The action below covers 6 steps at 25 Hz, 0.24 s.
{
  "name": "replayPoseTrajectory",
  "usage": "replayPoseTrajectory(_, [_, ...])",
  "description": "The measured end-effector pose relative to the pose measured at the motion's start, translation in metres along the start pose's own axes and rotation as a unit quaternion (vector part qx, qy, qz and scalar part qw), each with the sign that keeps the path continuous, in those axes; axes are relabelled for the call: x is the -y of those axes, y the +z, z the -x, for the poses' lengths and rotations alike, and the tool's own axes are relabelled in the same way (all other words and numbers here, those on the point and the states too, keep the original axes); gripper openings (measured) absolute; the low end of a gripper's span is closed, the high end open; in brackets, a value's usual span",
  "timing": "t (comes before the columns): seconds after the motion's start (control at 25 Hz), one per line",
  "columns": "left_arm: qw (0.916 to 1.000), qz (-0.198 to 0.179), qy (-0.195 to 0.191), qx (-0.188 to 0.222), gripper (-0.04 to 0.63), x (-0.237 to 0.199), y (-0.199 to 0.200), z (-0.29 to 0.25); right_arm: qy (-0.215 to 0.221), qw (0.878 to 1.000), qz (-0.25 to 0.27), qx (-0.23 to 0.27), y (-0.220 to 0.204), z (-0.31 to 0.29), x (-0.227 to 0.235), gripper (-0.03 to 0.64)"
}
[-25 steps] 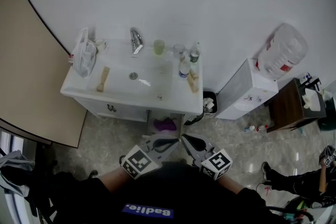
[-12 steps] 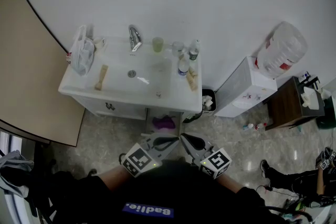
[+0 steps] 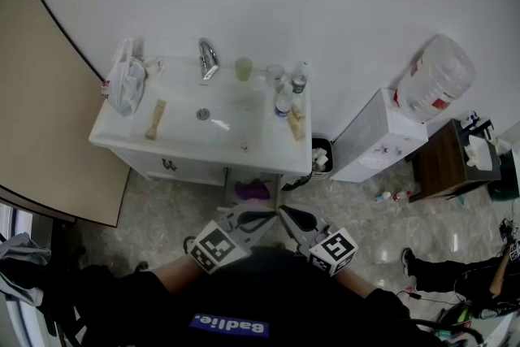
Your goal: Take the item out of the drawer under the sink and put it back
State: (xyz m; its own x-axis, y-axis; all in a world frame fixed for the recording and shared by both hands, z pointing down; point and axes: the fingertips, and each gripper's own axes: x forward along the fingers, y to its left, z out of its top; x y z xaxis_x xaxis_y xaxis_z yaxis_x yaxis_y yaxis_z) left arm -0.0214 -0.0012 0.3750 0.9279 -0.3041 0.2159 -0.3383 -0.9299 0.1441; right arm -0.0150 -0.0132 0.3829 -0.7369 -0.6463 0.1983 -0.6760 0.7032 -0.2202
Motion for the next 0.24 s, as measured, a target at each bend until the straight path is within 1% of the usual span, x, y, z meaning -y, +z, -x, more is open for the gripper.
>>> replayPoseTrajectory(0.24, [1.0000,0.001,-0.001,0.006,0.006,0.0040,0.0005,-0.0007,-0.002,1.000,-0.003,0.002,-0.0001,0.0035,-0.0011,0.002])
